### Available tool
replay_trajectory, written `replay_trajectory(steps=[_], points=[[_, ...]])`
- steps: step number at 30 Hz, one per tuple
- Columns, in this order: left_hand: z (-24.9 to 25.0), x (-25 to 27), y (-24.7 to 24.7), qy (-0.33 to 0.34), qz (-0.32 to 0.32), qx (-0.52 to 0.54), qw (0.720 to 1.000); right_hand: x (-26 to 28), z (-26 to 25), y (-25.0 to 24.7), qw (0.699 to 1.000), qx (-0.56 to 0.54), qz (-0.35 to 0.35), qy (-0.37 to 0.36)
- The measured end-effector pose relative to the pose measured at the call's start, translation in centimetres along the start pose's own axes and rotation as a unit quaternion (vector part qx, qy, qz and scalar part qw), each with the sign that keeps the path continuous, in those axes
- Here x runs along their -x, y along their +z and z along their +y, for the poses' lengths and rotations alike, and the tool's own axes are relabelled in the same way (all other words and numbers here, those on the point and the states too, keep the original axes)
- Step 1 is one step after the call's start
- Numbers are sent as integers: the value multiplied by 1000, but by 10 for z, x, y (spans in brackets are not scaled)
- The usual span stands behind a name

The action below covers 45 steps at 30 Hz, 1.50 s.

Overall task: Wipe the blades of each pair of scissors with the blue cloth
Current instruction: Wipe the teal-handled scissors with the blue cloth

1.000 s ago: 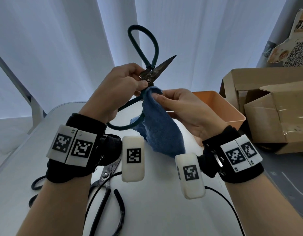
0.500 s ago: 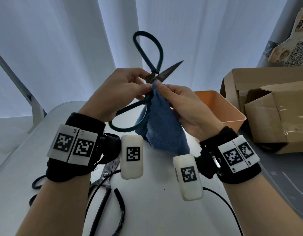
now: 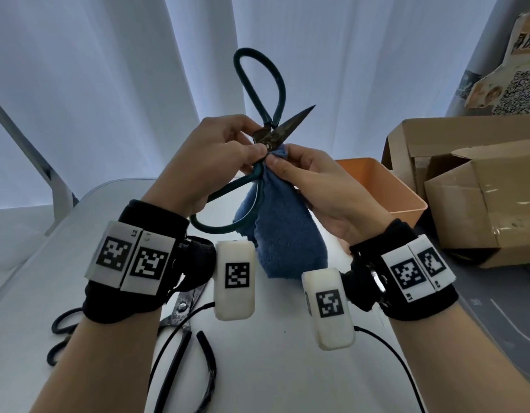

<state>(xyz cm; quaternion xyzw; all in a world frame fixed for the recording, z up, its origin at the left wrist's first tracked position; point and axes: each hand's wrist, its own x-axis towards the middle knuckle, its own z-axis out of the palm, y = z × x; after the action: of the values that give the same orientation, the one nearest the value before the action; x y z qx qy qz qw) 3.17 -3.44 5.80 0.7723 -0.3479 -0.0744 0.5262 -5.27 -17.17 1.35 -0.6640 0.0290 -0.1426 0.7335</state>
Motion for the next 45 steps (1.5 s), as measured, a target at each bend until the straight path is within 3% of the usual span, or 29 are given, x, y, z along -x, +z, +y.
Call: replay_trajectory(steps=[8,15,20,27,32,38,45], points=[[0,0,-1,-1,-1,4,1000,1,-4,-4,999,31,-29,-13],[0,0,-3,-3,7,20,1000,-1,1,3,1000,6,5,-18],[-1,0,-1,-1,7,3,1000,1,-3,-4,999,17,-40,-9],[-4,-1,-3,-11,12,14,1000,-2,0,1,998,49,24,10],[-6,-3,-3,-20,19,5,1000,-1,-2,-2,998,51,-24,9],[-6,-4,-7,-23,38,7,999,-2,3,1,997,69,3,18],[-7,-5,-9,-28,48,0,998,-1,2,0,996,86,-29,20]])
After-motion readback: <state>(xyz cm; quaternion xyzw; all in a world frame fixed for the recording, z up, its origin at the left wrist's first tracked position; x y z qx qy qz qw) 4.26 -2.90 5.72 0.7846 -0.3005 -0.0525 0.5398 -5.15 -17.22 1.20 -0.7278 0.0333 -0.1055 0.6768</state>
